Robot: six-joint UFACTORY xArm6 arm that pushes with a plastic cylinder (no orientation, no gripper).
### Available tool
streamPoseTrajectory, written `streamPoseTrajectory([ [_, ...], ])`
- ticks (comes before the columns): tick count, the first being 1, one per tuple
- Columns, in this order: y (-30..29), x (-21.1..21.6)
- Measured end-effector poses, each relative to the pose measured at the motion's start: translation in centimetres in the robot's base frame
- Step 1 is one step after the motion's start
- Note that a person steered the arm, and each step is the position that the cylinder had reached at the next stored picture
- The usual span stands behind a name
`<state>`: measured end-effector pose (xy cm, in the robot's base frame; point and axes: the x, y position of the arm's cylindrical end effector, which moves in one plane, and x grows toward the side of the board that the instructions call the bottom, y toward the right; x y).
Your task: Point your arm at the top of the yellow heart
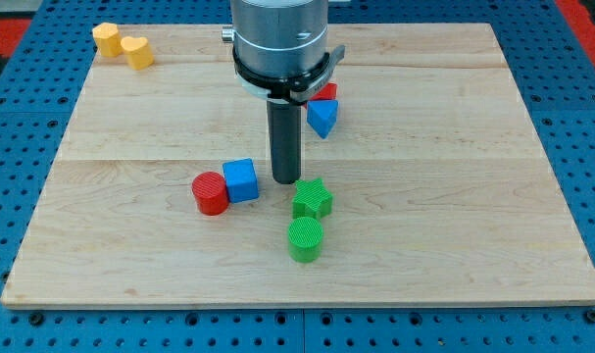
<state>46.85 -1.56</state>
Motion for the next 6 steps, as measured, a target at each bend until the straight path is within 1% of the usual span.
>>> streamPoseTrajectory([
  [1, 0.0, -2.4],
  [2, -2.0, -8.6],
  [4, -10.1, -21.1],
  [5, -16.1, -27.7],
  [6, -16.1, -27.6],
])
